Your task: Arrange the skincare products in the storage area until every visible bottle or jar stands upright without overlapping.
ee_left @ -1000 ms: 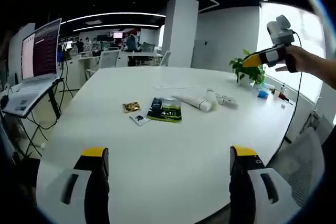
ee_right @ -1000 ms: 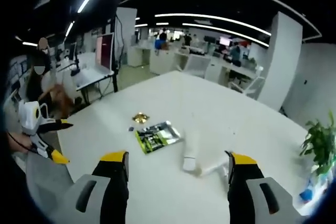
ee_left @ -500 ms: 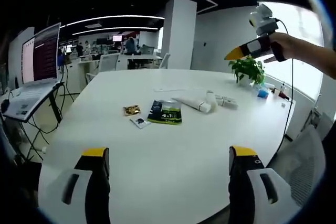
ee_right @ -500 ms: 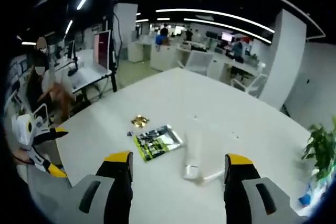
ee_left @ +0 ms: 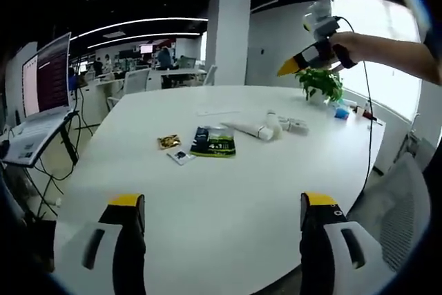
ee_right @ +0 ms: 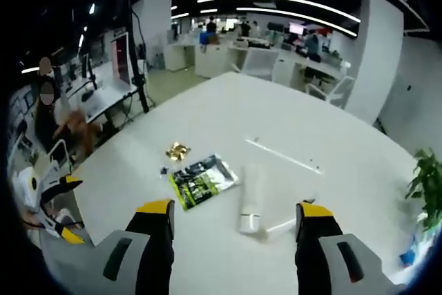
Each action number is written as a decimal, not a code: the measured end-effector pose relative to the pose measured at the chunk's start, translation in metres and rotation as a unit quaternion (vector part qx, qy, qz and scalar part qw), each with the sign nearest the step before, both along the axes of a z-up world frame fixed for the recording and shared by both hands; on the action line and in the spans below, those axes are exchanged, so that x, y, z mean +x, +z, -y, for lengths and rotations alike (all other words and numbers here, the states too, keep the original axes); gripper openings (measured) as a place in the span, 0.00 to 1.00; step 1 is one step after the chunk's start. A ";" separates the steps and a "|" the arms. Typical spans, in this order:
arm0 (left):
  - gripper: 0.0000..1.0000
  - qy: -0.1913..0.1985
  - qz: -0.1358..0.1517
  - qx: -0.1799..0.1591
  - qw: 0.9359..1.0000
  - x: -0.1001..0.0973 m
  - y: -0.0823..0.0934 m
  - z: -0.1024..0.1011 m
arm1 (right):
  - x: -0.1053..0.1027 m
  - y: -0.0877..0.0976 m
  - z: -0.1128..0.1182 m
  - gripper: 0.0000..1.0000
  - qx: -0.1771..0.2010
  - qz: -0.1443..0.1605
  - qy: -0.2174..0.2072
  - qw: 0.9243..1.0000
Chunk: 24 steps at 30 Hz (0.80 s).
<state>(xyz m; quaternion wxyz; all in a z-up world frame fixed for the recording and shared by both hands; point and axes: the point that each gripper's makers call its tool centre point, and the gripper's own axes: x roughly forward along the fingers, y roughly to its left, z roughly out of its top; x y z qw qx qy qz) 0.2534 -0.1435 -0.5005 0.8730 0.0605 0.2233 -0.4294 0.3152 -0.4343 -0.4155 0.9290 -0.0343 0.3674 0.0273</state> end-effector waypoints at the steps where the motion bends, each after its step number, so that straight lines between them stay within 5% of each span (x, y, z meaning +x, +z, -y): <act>1: 0.86 -0.001 0.000 -0.002 1.000 0.000 0.001 0.001 | 0.006 -0.003 0.004 0.75 -0.004 -0.003 0.003 1.000; 17: 0.84 -0.001 -0.018 0.004 1.000 0.001 -0.007 -0.002 | 0.032 -0.051 0.016 0.71 -0.002 -0.075 0.018 0.997; 24: 0.88 -0.011 -0.005 0.003 1.000 -0.001 -0.003 0.002 | 0.043 -0.071 0.020 0.71 0.000 -0.096 0.018 0.995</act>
